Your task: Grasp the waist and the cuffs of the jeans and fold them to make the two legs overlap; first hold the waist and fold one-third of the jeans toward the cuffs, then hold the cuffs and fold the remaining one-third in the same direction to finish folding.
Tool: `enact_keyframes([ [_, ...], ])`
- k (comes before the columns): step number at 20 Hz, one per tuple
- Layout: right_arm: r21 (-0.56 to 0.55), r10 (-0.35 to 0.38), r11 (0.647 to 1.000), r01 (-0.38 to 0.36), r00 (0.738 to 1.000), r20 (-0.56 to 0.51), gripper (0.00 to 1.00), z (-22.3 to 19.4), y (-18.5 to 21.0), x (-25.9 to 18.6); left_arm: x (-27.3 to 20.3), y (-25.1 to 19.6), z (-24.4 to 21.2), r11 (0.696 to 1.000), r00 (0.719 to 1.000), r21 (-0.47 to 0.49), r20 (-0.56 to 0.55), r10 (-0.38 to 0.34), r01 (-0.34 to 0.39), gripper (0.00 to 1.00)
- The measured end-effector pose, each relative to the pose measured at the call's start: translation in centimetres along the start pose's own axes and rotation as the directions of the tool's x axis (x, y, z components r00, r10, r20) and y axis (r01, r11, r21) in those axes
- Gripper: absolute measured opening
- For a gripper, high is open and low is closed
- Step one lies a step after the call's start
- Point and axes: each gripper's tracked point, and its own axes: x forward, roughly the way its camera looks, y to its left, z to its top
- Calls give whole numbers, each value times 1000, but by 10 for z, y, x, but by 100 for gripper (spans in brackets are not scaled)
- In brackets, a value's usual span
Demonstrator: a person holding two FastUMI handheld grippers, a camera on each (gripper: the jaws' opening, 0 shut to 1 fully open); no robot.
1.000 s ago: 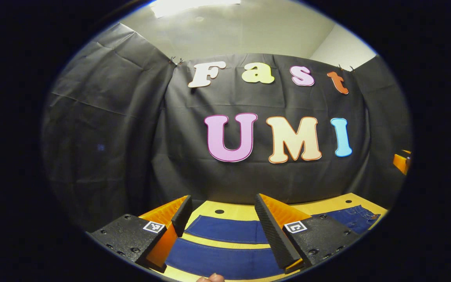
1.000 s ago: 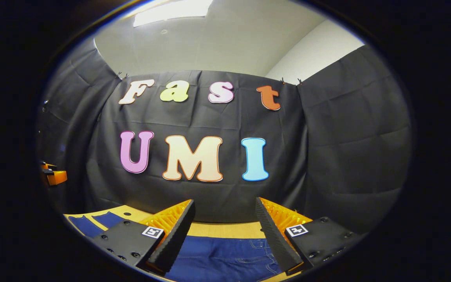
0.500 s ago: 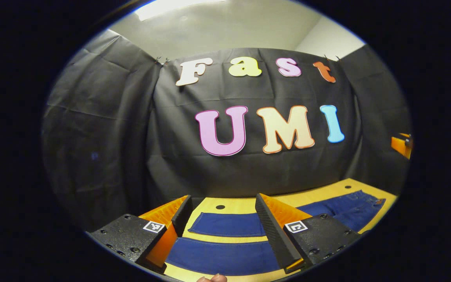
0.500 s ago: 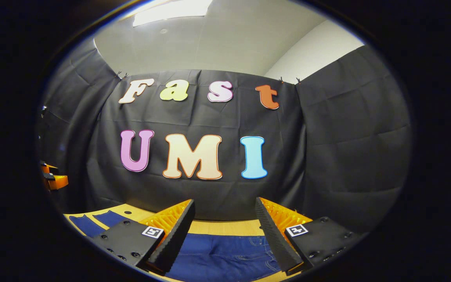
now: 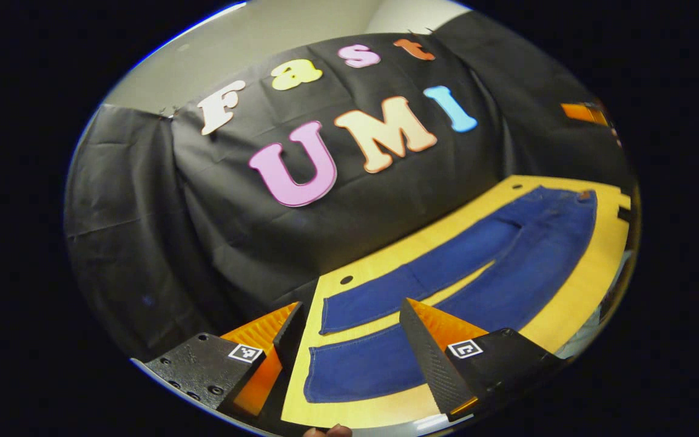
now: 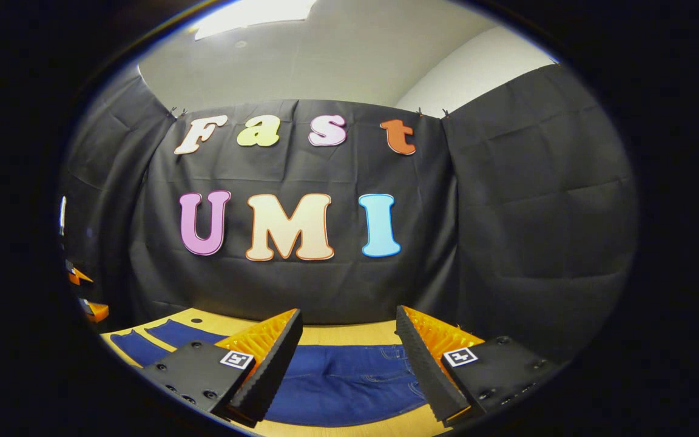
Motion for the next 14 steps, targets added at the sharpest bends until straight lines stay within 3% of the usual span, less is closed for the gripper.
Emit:
enact_keyframes([
  [4, -22, -38, 999, 38, 999, -4, 98, -4, -16, -12, 1, -19, -46, 969, 992, 222, -85, -93, 110, 95],
  [6, -22, -61, 998, 60, 998, -12, 97, -8, -24, -17, 0, -23, -63, 932, 988, 333, -109, -112, 143, 95],
  [10, -20, -110, 994, 109, 993, -37, 98, -20, -43, -26, 6, -40, -105, 859, 967, 454, -191, -166, 237, 95],
  [14, -40, -134, 990, 133, 990, -45, 97, -27, -53, -32, 6, -44, -161, 760, 936, 564, -308, -167, 322, 95],
])
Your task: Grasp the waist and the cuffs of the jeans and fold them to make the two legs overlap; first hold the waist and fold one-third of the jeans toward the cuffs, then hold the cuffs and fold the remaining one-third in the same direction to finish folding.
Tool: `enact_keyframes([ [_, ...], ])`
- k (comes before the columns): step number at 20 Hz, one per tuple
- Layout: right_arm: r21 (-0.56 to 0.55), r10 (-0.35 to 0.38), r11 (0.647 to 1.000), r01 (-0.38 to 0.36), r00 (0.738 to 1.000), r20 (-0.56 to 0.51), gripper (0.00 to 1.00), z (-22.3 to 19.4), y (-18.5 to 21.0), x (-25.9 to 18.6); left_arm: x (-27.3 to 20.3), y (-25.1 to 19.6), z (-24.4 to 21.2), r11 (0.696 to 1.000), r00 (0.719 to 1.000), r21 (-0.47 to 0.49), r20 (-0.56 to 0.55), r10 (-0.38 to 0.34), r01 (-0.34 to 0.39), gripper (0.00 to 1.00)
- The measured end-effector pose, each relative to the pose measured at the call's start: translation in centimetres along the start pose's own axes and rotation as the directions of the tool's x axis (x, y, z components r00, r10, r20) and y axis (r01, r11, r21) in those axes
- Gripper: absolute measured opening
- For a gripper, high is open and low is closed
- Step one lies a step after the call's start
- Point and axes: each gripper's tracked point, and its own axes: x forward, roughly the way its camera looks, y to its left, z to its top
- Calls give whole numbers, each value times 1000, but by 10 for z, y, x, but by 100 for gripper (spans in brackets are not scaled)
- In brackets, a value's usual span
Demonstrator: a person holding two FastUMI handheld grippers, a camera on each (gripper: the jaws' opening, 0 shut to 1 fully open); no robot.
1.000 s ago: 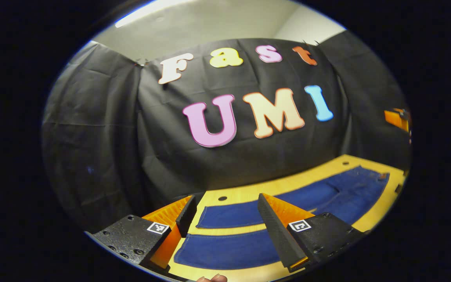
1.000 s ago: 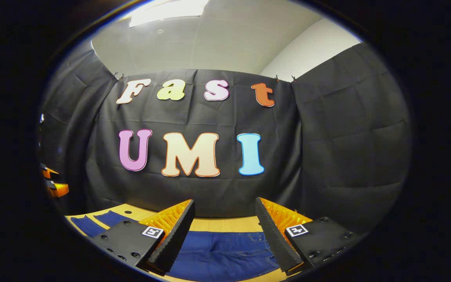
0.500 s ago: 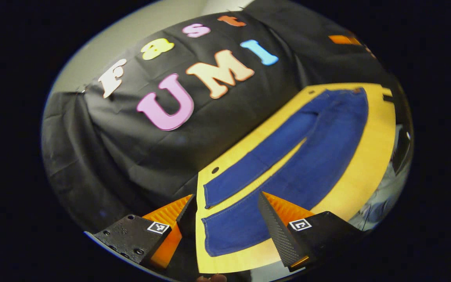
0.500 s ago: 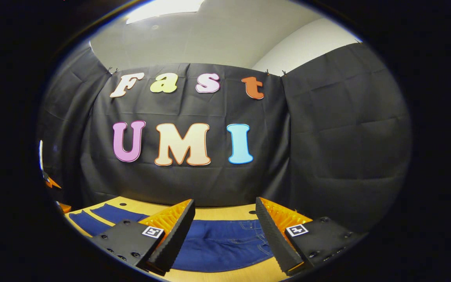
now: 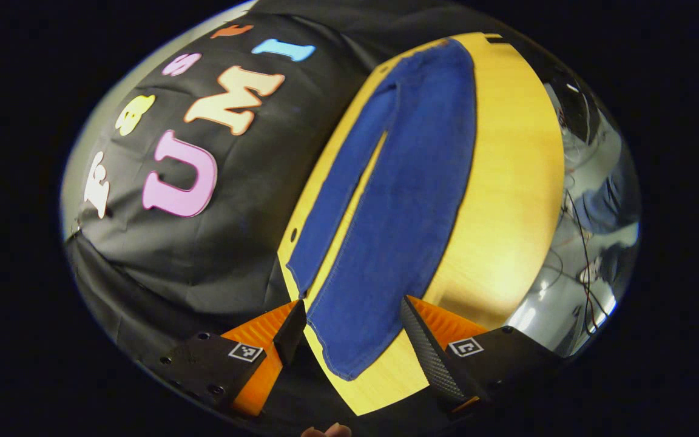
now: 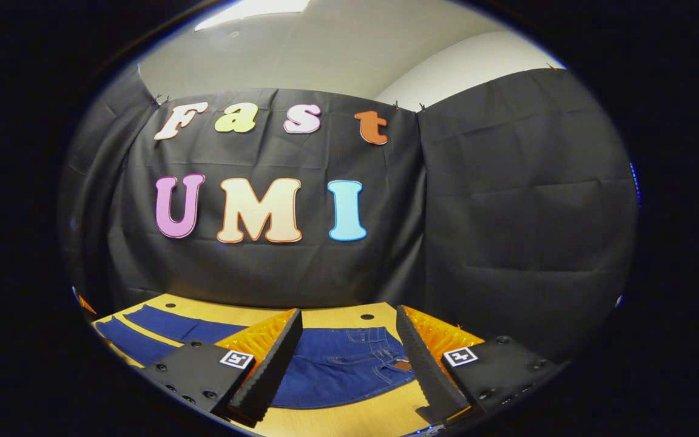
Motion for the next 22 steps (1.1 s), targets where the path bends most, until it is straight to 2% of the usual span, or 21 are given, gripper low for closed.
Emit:
enact_keyframes([
  [1, 0, -9, 1000, 9, 1000, 2, 98, 0, -3, -1, 5, -4, -7, 999, 1000, 38, -19, -18, 19, 95],
  [2, 0, -18, 1000, 18, 1000, 4, 98, 1, -7, -1, 8, -11, -12, 997, 999, 72, -31, -39, 41, 100],
  [3, -1, -25, 1000, 25, 1000, 4, 97, -1, -9, -2, 10, -21, -19, 993, 997, 96, -45, -61, 65, 95],
  [7, -23, -40, 999, 40, 999, -5, 99, -3, -12, 4, 23, -35, -26, 984, 991, 123, -72, -117, 125, 95],
  [8, -28, -42, 999, 42, 999, -3, 97, -2, -12, 6, 28, -34, -23, 983, 991, 134, -68, -119, 128, 100],
  [9, -30, -46, 998, 46, 999, -2, 97, -2, -12, 7, 30, -33, -23, 981, 990, 140, -69, -125, 134, 93],
  [13, -36, -49, 998, 49, 999, -7, 97, -8, -7, 13, 50, -27, -20, 974, 989, 177, -66, -135, 144, 89],
  [17, -48, -34, 998, 32, 999, -41, 97, -23, 1, 24, 76, -9, -11, 964, 992, 238, -56, -110, 121, 84],
  [19, -56, -18, 998, 14, 998, -67, 97, -33, 3, 32, 84, -24, -13, 955, 975, 202, -95, -200, 215, 83],
  [20, -63, -9, 998, 4, 997, -82, 97, -37, 4, 37, 84, -30, -19, 950, 966, 188, -113, -231, 249, 60],
  [22, -80, 20, 996, -29, 993, -116, 97, -49, 4, 49, 80, -37, -16, 941, 964, 221, -132, -230, 255, 13],
])
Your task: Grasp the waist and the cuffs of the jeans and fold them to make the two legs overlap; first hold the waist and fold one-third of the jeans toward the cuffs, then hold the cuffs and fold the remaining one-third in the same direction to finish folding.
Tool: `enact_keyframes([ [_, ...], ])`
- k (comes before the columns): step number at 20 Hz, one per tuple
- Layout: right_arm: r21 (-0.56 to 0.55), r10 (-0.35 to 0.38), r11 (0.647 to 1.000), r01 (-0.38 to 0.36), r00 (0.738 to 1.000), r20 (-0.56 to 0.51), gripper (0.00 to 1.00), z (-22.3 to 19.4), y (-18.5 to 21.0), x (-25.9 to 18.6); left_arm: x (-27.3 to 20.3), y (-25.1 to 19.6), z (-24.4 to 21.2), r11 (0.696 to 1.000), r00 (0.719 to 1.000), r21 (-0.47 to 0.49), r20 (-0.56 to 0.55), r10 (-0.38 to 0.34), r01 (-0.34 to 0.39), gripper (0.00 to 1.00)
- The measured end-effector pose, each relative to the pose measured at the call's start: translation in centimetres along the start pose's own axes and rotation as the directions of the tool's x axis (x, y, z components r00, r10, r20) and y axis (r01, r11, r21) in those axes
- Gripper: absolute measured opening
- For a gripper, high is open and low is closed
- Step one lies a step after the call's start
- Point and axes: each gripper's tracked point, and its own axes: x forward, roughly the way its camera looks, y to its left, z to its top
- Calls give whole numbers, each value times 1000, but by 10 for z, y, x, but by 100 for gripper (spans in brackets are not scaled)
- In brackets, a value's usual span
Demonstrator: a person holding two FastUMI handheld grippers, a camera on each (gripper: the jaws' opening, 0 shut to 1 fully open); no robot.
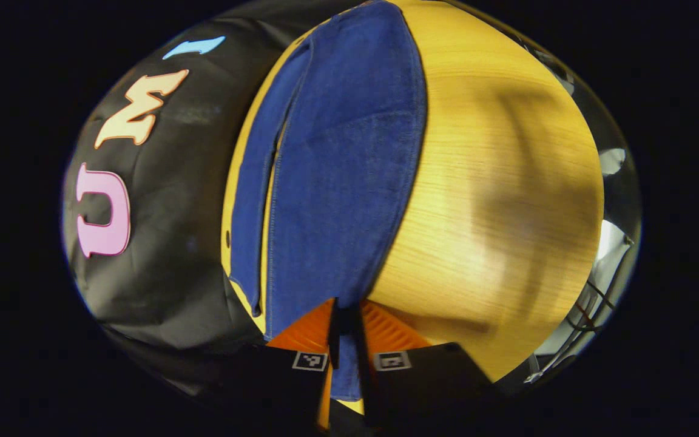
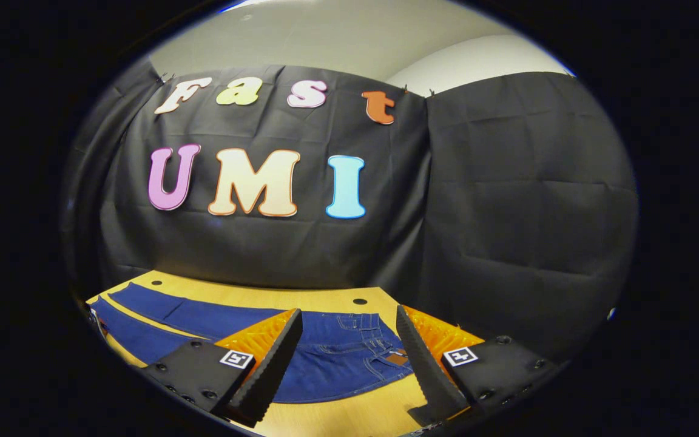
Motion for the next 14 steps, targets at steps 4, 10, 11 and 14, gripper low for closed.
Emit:
enact_keyframes([
  [4, -148, 86, 985, -93, 995, -53, 98, -26, 5, 34, 2, 0, -5, 999, 1000, -53, -25, -4, 2, 0],
  [10, -439, 219, 854, -279, 958, -183, 98, -85, 2, 62, 2, 1, -2, 992, 997, -124, -60, -39, 31, 0],
  [11, -479, 231, 823, -306, 950, -210, 98, -97, 0, 66, 3, 2, 0, 992, 997, -122, -67, -33, 25, 0],
  [14, -619, 270, 670, -409, 912, -309, 98, -139, -4, 68, 2, 3, -2, 991, 996, -132, -85, -24, 13, 0],
])
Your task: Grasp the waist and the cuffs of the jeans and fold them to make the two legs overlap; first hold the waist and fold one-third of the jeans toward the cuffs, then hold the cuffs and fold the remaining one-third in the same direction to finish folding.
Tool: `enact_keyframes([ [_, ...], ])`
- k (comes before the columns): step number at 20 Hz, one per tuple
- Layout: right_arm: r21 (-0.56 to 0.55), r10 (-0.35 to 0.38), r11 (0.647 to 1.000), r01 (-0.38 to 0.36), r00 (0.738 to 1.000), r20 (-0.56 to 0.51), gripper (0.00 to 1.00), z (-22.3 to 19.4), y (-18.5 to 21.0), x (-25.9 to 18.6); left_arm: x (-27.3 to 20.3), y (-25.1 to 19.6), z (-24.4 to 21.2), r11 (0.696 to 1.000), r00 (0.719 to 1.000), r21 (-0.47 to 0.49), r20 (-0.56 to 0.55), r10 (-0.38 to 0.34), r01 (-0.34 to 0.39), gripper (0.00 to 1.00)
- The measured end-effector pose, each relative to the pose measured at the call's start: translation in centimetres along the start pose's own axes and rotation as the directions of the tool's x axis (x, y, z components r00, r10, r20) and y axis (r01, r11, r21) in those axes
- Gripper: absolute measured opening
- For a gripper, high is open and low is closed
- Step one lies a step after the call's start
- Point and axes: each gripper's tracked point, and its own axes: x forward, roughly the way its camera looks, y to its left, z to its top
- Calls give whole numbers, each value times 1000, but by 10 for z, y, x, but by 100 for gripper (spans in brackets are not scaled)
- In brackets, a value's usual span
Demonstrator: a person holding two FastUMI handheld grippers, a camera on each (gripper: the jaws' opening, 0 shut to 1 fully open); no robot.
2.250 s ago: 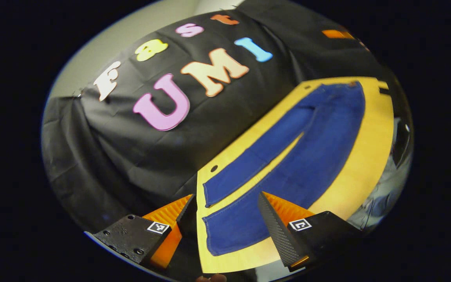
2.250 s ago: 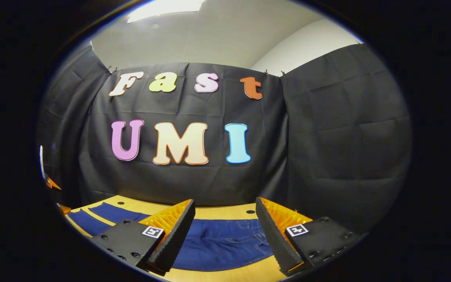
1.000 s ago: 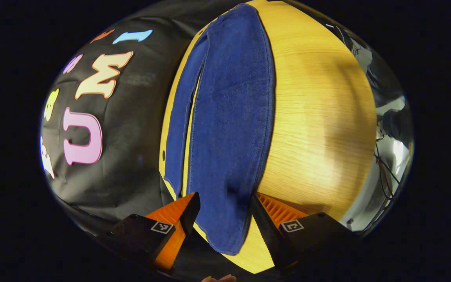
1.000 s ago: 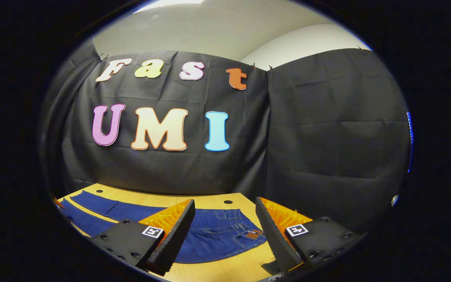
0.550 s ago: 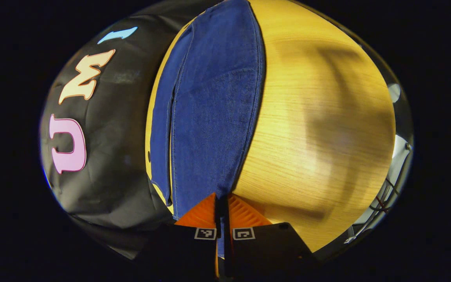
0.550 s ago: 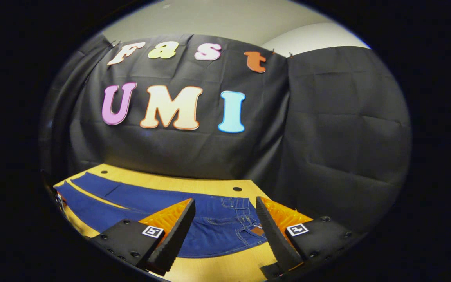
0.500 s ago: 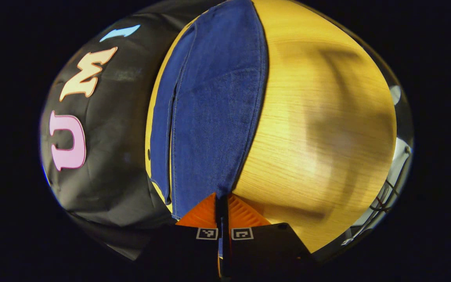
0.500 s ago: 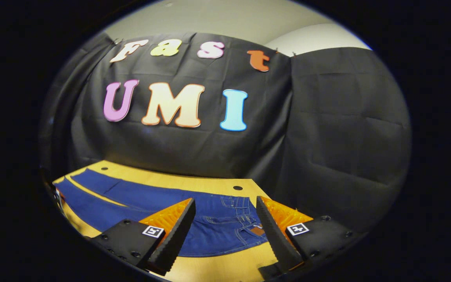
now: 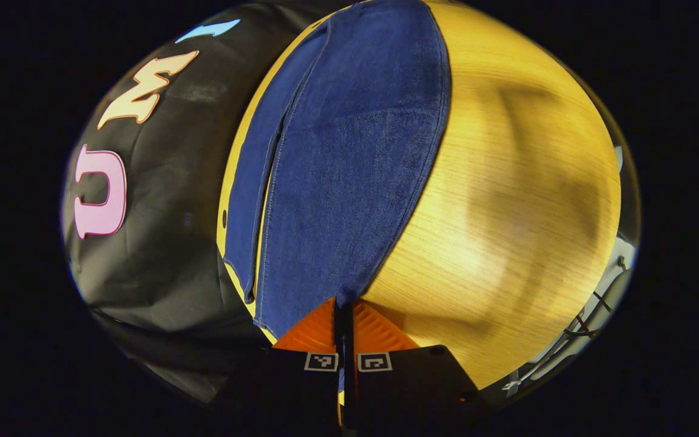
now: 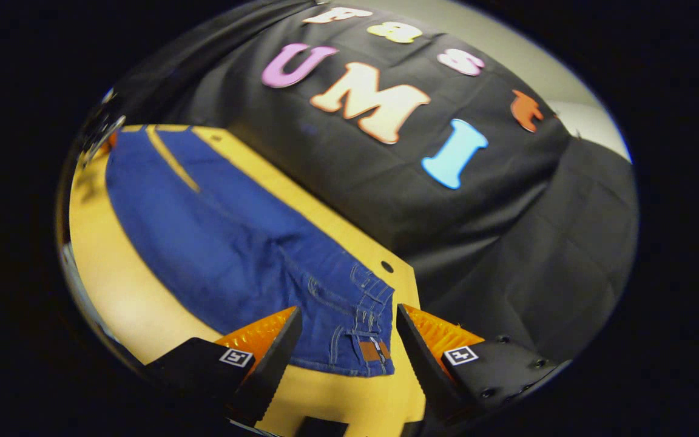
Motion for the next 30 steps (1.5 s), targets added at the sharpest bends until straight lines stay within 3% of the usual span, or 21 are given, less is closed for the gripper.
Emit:
enact_keyframes([
  [2, -89, 72, 993, -75, 997, -38, 98, -23, 21, 1, 1, -1, 1, 1000, 1000, -8, -10, 1, -1, 0],
  [7, -228, 155, 955, -189, 975, -160, 98, -78, 44, 14, -1, -1, 0, 1000, 1000, -7, -28, 6, -7, 0],
  [9, -282, 148, 938, -203, 968, -203, 99, -92, 45, 15, 0, -1, 0, 1000, 999, -11, -35, 12, -13, 0],
  [15, -480, 151, 851, -214, 974, -168, 90, -83, 51, 39, 1, 1, -2, 999, 998, -21, -49, 27, -28, 0],
  [16, -479, 150, 851, -214, 974, -168, 90, -84, 51, 44, 1, 1, -1, 999, 998, -22, -51, 28, -29, 0],
  [20, -434, 160, 871, -230, 968, -193, 74, -86, 56, 59, 1, 1, 0, 999, 998, -33, -54, 38, -40, 0],
  [22, -447, 191, 851, -275, 956, -223, 39, -95, 67, 60, 1, 2, -1, 999, 998, -33, -54, 35, -37, 0],
  [24, -462, 178, 849, -255, 963, -204, 5, -89, 59, 65, 0, 2, -1, 999, 998, -43, -57, 27, -29, 0],
  [26, -370, 186, 891, -263, 955, -230, 3, -90, 56, 63, 0, 2, -2, 995, 998, -104, -58, 3, -9, 0],
  [28, -322, 143, 924, -206, 967, -210, 3, -72, 40, 66, 2, 7, -4, 983, 998, -184, -68, -16, 3, 0],
  [30, -283, 92, 949, -143, 979, -184, 3, -50, 27, 67, -8, 27, 4, 973, 997, -227, -75, 24, -40, 0],
])
